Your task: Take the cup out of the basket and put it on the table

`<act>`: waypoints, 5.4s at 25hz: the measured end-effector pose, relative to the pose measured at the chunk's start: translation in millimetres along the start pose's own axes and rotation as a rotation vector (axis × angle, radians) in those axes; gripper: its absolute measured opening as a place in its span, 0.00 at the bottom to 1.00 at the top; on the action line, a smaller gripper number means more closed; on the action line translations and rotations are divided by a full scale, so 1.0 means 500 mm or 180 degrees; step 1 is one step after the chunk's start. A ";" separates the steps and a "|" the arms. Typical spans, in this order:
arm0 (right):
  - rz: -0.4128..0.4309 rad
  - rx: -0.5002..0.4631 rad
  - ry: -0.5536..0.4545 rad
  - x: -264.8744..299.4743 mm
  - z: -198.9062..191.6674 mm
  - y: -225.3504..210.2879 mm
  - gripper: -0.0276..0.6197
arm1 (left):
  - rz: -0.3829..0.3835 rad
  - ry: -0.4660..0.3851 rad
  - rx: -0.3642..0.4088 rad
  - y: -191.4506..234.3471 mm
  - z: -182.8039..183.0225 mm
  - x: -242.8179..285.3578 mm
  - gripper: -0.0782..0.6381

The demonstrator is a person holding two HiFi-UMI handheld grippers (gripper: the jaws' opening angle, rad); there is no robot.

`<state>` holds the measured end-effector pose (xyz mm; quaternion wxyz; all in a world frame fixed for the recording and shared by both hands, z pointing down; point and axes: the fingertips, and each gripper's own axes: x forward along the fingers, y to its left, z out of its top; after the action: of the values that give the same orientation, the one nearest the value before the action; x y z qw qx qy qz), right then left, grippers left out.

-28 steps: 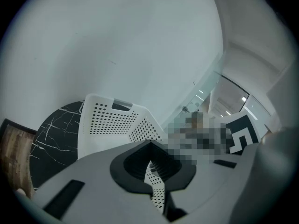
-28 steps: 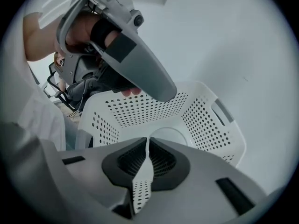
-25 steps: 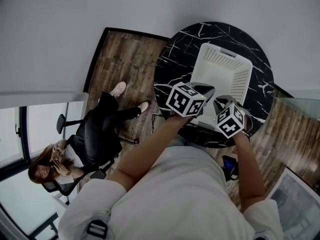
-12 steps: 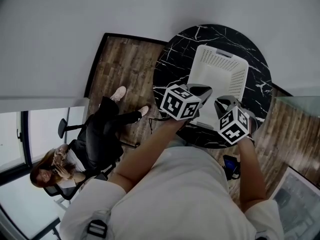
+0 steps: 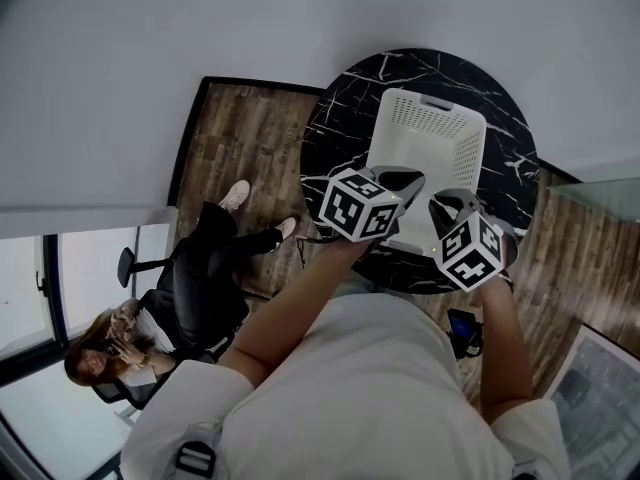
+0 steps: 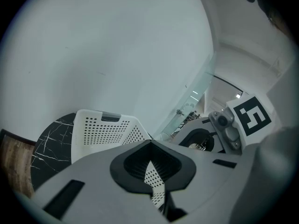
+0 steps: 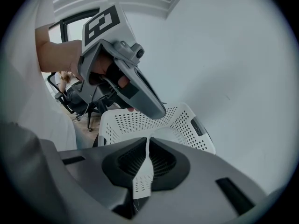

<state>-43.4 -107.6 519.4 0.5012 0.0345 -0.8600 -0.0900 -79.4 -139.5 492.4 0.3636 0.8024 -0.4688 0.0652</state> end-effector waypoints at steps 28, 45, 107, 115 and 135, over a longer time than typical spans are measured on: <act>-0.0654 0.0635 0.0164 -0.172 -0.171 -0.023 0.08 | -0.0714 0.0352 0.0469 -0.215 -0.016 0.143 0.12; -0.0817 0.1149 0.0333 -0.231 -0.335 0.024 0.08 | -0.1098 0.0741 0.0865 -0.374 -0.076 0.249 0.12; -0.0177 0.1215 0.0877 0.051 -0.621 -0.004 0.08 | -0.0709 0.1442 0.0554 -0.288 -0.208 0.589 0.12; -0.0164 0.1183 0.0899 0.062 -0.627 0.002 0.08 | -0.0699 0.1435 0.0521 -0.285 -0.209 0.592 0.12; -0.0187 0.1152 0.0899 0.082 -0.642 0.013 0.08 | -0.0712 0.1457 0.0477 -0.286 -0.223 0.610 0.12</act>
<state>215.2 -146.0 710.0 0.5994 0.1611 -0.7820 0.0569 229.4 -240.5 634.7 0.4046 0.8383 -0.2767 0.2389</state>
